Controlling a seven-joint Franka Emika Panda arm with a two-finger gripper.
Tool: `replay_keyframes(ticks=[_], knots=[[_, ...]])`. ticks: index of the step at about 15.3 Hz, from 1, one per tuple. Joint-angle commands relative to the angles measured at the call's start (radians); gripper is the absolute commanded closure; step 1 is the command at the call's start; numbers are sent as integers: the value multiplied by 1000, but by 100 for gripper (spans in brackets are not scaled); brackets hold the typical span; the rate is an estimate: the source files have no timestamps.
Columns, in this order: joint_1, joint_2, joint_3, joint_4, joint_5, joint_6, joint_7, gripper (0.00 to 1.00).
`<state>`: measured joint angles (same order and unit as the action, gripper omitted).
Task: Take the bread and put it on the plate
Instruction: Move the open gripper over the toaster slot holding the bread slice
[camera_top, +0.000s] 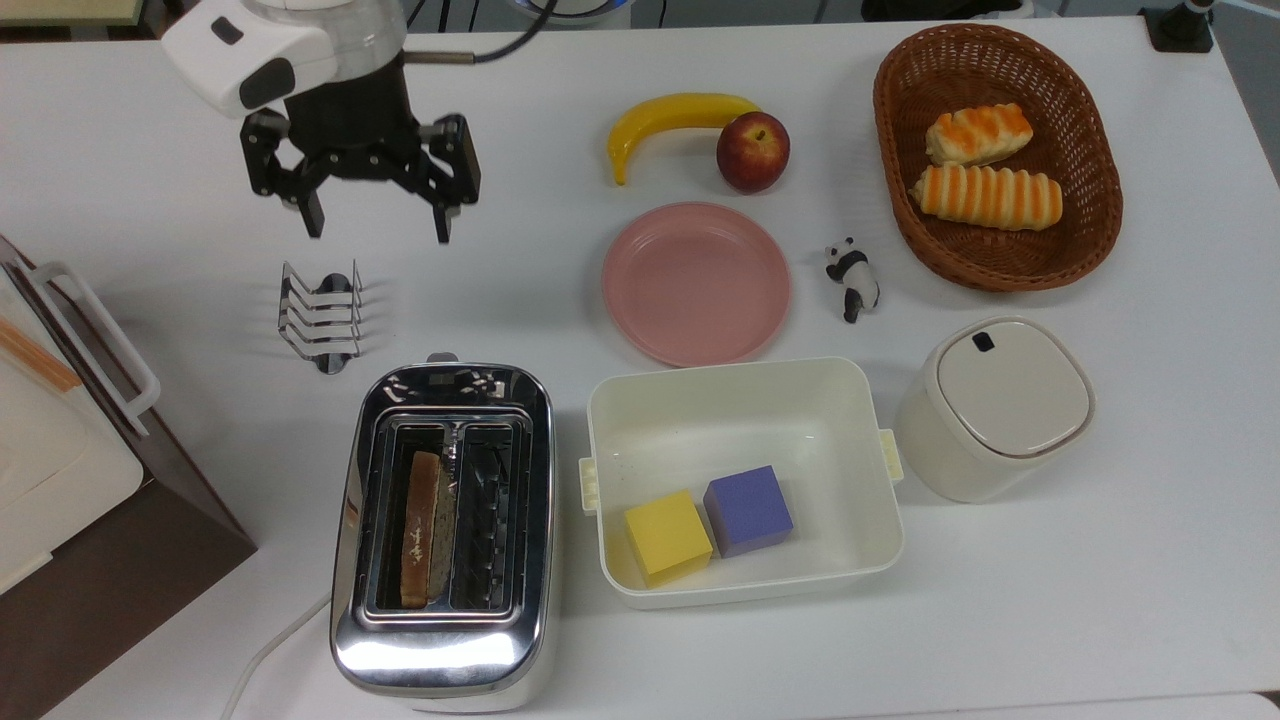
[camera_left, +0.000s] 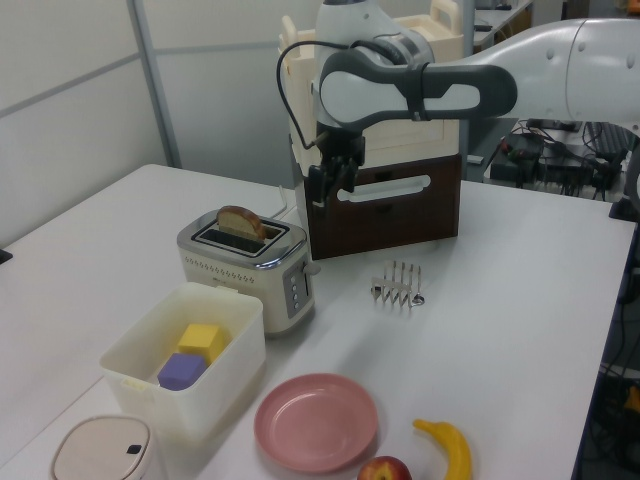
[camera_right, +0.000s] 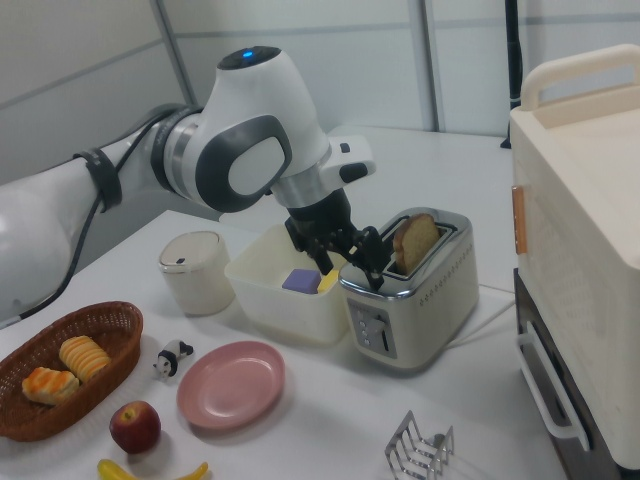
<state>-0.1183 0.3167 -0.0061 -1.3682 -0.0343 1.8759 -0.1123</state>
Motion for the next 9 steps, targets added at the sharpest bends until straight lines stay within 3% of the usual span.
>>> replay_keyframes(ticks=[1, 4, 9], knots=[[17, 22, -9, -20, 20, 158, 123, 0], [19, 45, -6, -20, 37, 241, 152, 0], [28, 73, -6, -31, 149, 409, 163, 0]])
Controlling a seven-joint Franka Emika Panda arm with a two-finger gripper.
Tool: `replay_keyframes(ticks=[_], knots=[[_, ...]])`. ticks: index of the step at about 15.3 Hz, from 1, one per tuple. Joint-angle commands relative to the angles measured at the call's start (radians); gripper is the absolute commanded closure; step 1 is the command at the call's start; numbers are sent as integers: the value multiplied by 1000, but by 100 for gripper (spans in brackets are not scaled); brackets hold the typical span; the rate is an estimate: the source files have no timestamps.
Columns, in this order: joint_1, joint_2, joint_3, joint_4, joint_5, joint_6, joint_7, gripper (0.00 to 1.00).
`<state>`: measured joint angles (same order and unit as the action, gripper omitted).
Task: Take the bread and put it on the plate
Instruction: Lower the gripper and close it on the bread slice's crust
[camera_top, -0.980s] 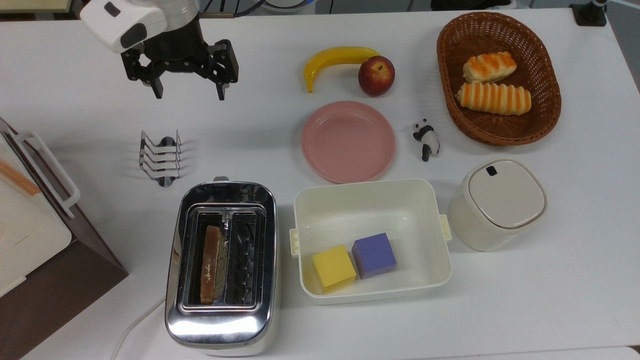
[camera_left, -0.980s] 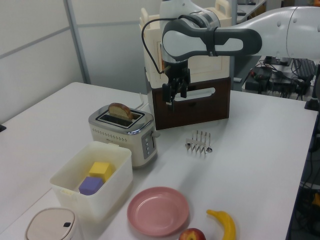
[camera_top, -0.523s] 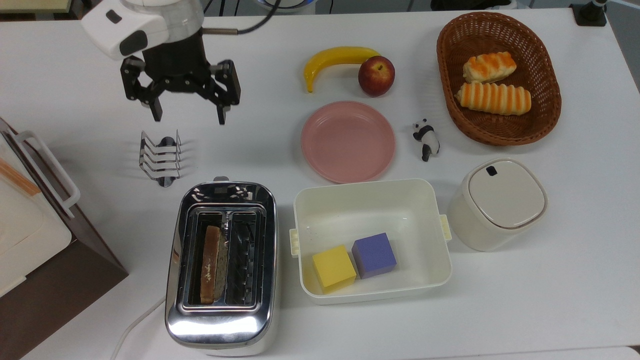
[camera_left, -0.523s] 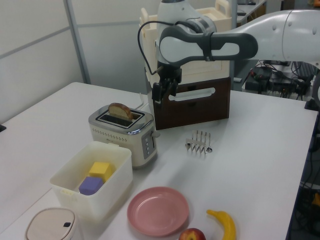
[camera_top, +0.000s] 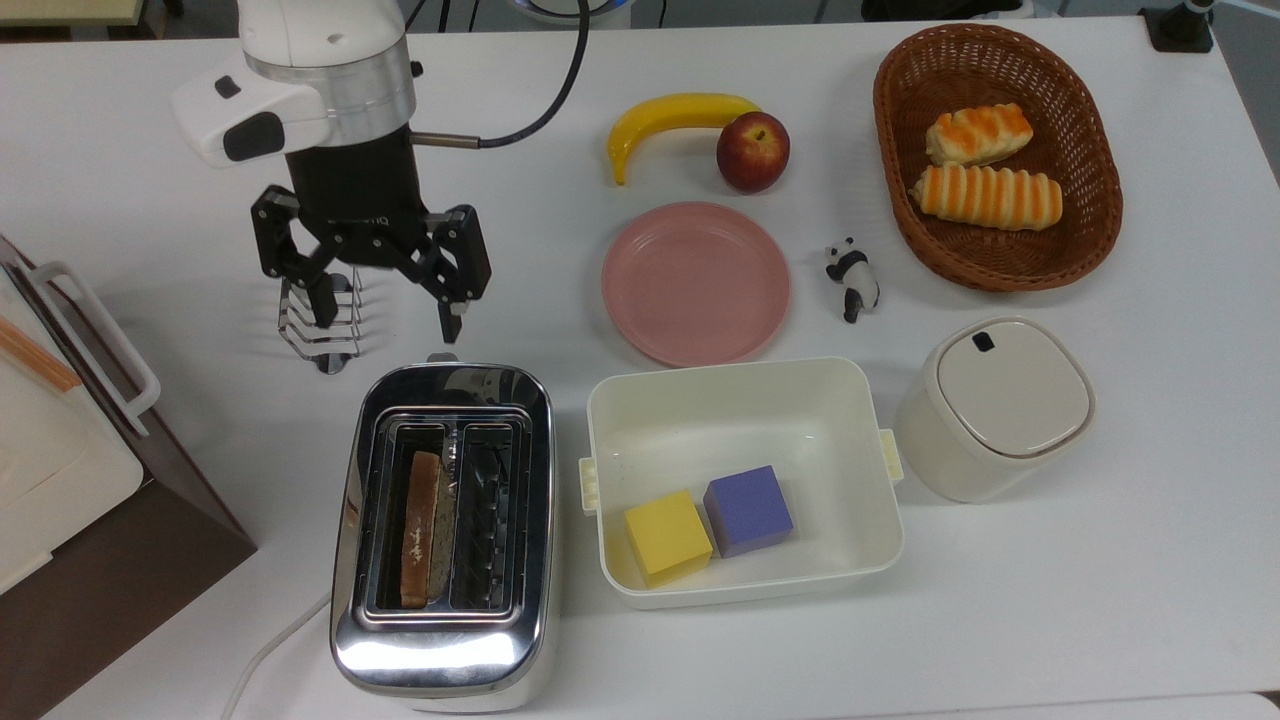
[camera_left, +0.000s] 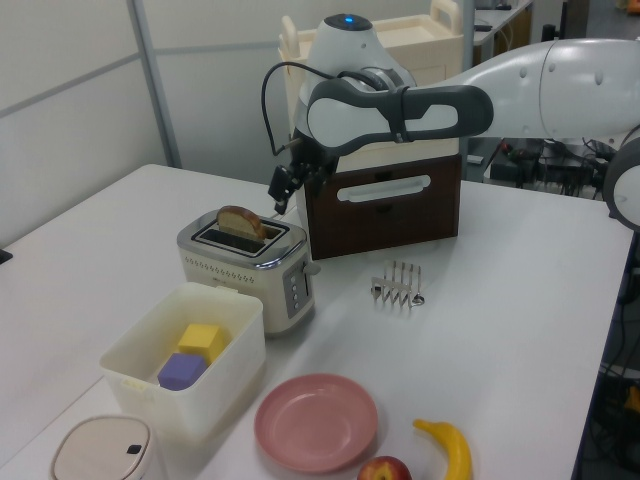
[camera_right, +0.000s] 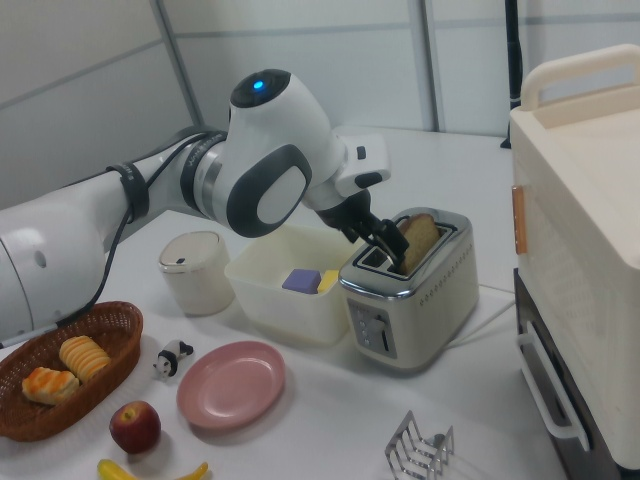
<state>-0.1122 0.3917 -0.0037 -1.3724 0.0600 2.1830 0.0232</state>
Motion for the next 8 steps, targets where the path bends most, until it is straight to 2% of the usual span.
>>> replay_keyframes(ticks=[1, 8], knots=[[35, 9, -9, -30, 57, 142, 27, 0], [71, 81, -9, -30, 52, 332, 63, 0]])
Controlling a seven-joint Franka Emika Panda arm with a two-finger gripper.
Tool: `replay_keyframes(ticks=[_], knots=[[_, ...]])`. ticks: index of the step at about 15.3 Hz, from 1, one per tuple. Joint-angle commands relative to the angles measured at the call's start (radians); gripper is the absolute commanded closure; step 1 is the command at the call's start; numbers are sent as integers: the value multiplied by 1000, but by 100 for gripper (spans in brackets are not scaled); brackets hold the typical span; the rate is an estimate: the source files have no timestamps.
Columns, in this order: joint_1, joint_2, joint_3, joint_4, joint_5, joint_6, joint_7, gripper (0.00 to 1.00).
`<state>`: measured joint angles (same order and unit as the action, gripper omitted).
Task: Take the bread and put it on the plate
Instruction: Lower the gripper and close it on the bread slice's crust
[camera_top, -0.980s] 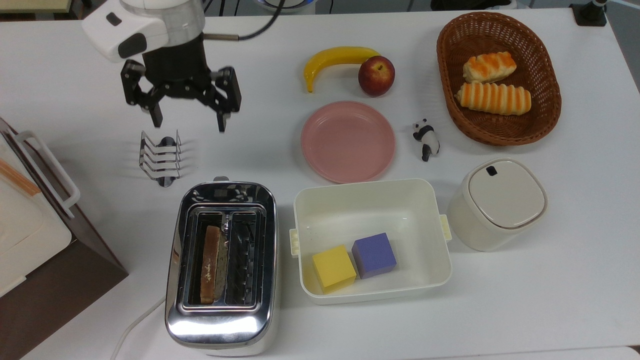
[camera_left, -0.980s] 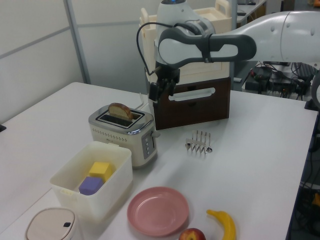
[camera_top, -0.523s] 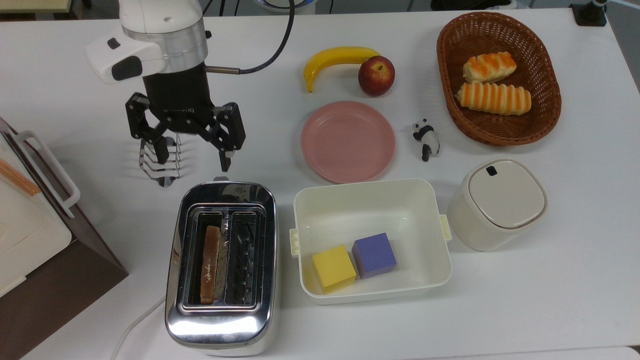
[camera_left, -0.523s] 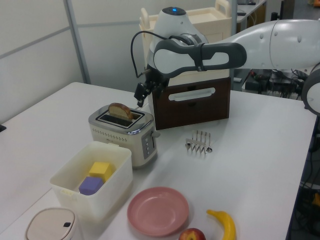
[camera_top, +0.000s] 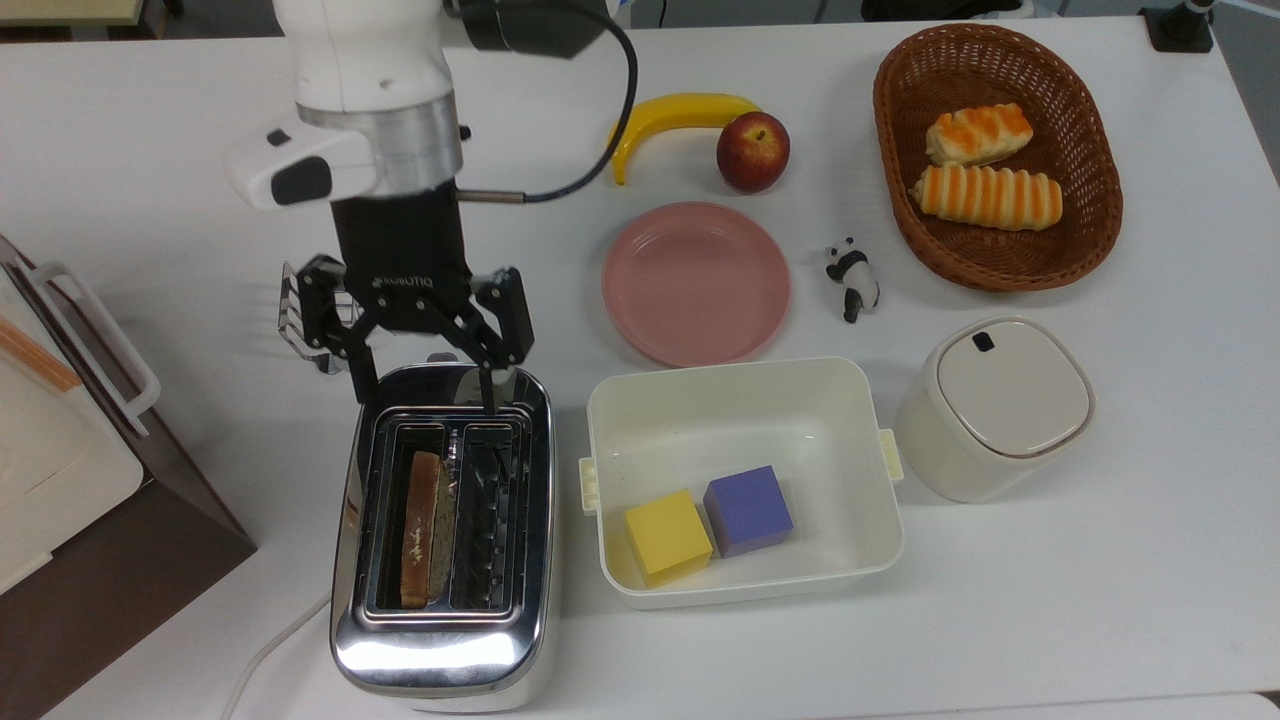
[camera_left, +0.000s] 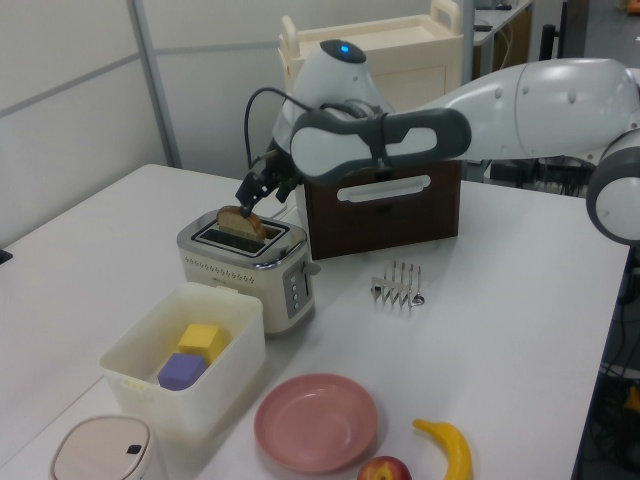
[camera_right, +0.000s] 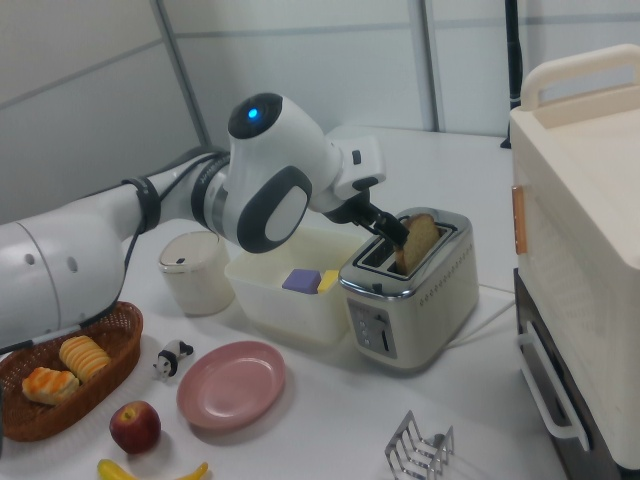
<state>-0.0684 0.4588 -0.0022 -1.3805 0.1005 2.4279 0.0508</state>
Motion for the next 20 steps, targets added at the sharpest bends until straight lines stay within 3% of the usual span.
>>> replay_keyframes(ticks=[1, 4, 10, 12, 16, 20], knots=[[32, 21, -10, -23, 5, 126, 41, 0], [33, 47, -10, -23, 15, 233, 41, 0], [33, 75, -10, -22, -1, 261, 40, 2], [32, 77, -12, -22, -10, 263, 37, 12], [32, 75, -12, -22, -13, 261, 37, 53], [29, 75, -15, -22, -13, 263, 29, 74]])
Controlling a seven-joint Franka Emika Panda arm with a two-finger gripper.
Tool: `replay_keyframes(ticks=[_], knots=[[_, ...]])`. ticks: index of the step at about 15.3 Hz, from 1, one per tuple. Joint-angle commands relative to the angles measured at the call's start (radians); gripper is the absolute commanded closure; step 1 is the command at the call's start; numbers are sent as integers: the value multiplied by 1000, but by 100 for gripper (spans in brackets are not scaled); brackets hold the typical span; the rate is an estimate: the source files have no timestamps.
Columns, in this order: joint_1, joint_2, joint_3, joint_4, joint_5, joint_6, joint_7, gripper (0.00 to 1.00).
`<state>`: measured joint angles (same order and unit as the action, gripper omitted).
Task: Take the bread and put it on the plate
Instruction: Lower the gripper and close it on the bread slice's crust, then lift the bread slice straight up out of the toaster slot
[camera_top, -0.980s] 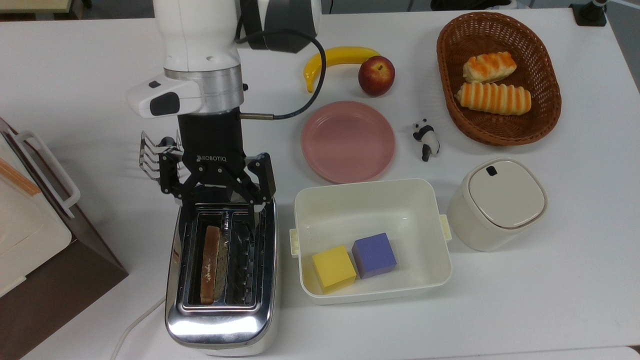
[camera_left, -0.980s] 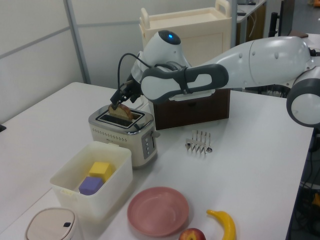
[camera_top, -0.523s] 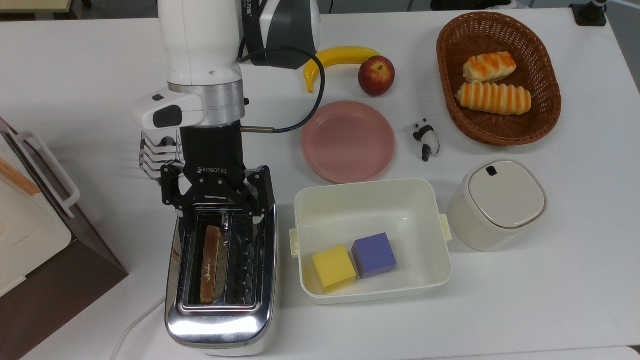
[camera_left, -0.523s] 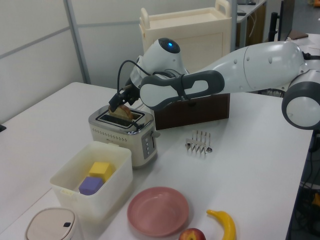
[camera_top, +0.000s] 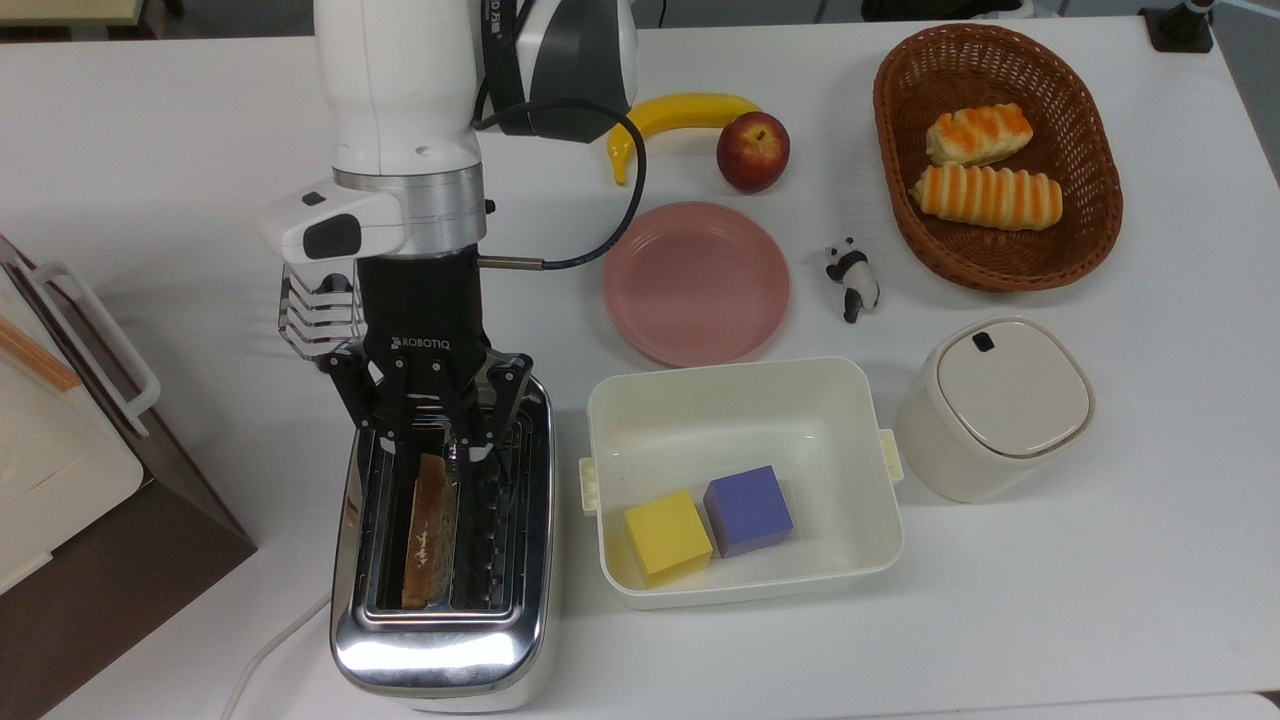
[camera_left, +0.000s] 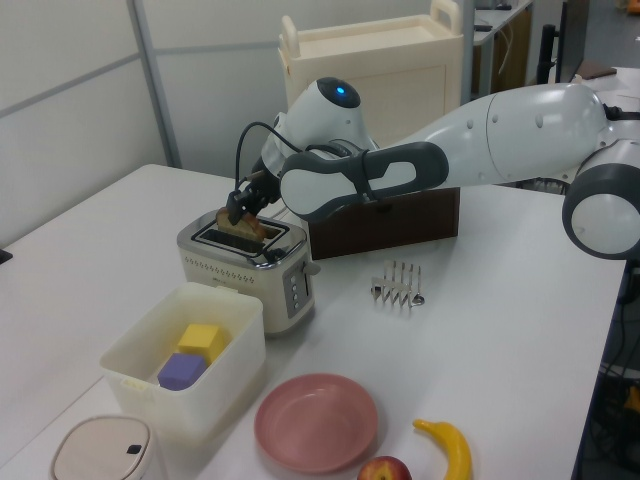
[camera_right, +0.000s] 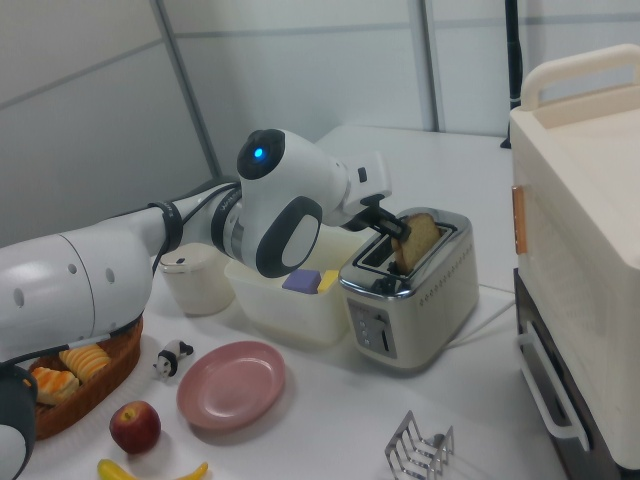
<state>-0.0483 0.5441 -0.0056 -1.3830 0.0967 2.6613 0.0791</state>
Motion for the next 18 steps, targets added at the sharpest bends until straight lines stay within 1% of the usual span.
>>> replay_keyframes(ticks=[1, 5, 7, 11, 15, 18], knots=[[7, -10, -11, -19, -9, 29, -1, 78], [5, -10, -14, -18, -8, 29, -1, 86], [2, -10, -16, -13, -3, 29, 1, 100], [-2, -15, -14, -8, 15, 28, 16, 100], [-7, -30, -14, -7, 72, 28, 16, 100], [-7, -55, -16, -7, 127, 28, 16, 100]])
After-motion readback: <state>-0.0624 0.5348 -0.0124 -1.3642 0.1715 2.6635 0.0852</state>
